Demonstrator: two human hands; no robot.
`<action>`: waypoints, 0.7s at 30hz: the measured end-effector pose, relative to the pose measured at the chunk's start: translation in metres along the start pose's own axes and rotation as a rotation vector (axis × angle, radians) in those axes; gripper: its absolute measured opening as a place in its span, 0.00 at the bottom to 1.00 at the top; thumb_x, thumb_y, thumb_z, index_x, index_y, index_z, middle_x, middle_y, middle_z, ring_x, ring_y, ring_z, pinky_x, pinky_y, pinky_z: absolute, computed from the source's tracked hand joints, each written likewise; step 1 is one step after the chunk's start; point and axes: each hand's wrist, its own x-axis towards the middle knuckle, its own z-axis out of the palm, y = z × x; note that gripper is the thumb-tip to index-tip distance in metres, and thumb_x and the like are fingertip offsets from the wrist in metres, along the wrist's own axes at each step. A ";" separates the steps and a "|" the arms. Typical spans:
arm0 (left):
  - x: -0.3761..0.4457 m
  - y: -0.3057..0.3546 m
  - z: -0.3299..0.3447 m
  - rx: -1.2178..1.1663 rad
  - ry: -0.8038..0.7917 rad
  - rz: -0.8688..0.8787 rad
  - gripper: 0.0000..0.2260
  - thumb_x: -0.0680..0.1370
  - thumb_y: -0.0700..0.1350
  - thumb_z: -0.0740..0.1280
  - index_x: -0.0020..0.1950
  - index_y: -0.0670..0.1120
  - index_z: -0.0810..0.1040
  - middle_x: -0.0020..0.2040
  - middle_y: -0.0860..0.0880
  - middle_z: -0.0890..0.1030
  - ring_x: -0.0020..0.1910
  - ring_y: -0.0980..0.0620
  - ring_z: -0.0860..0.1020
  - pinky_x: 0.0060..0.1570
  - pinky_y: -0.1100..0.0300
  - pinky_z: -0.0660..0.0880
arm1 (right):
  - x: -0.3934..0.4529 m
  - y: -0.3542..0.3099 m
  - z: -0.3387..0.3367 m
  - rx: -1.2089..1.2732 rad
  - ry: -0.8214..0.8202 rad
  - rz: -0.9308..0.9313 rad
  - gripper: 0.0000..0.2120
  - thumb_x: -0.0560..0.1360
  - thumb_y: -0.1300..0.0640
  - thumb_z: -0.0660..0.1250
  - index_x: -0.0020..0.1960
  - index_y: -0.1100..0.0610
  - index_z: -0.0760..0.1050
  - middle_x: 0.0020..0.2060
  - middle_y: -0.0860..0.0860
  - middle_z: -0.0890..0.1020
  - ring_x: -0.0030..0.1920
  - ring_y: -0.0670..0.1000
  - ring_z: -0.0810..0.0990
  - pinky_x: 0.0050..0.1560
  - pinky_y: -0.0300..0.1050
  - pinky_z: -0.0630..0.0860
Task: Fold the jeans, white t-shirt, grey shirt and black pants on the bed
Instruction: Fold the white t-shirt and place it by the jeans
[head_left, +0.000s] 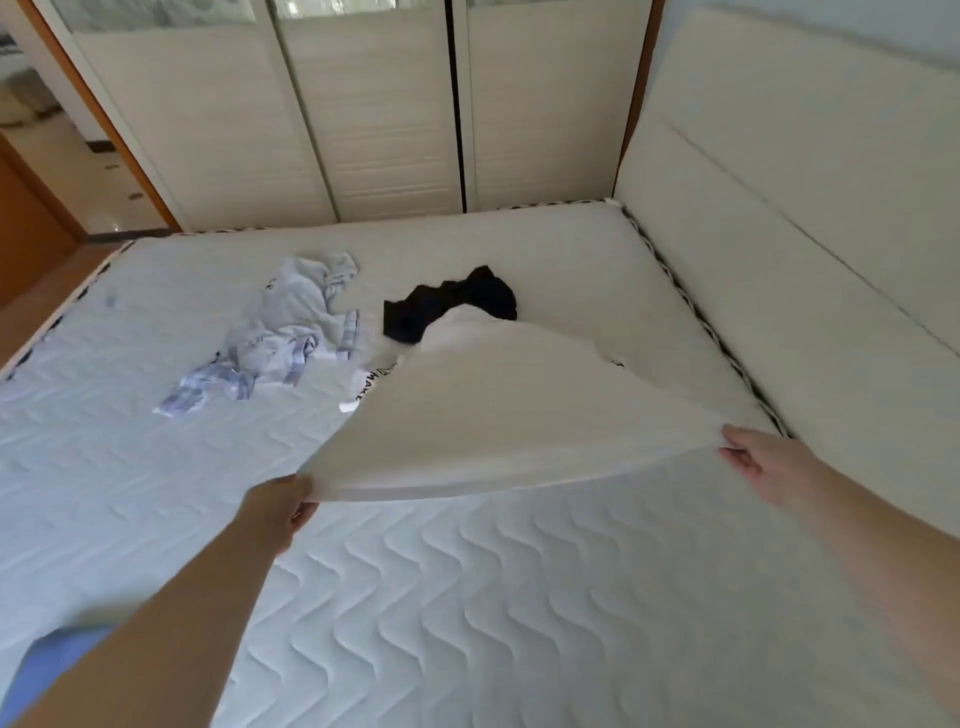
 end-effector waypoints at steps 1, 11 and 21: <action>0.008 -0.037 -0.009 0.033 0.022 -0.035 0.05 0.78 0.30 0.64 0.48 0.39 0.76 0.40 0.43 0.77 0.38 0.50 0.75 0.26 0.66 0.78 | 0.013 0.035 -0.018 -0.030 0.036 0.047 0.04 0.80 0.67 0.63 0.48 0.60 0.74 0.44 0.53 0.77 0.33 0.45 0.82 0.26 0.33 0.77; 0.020 -0.295 -0.101 0.277 0.107 -0.254 0.10 0.76 0.35 0.71 0.56 0.40 0.78 0.40 0.44 0.78 0.38 0.52 0.77 0.43 0.63 0.80 | 0.043 0.274 -0.157 -0.328 0.214 0.227 0.14 0.78 0.66 0.67 0.62 0.67 0.74 0.42 0.56 0.77 0.38 0.49 0.74 0.28 0.33 0.77; -0.022 -0.385 -0.162 0.787 0.118 -0.143 0.11 0.78 0.46 0.70 0.56 0.42 0.82 0.43 0.40 0.82 0.43 0.40 0.79 0.45 0.51 0.74 | 0.023 0.339 -0.251 -1.075 0.198 0.094 0.19 0.75 0.51 0.72 0.59 0.64 0.80 0.53 0.61 0.83 0.55 0.63 0.81 0.59 0.56 0.75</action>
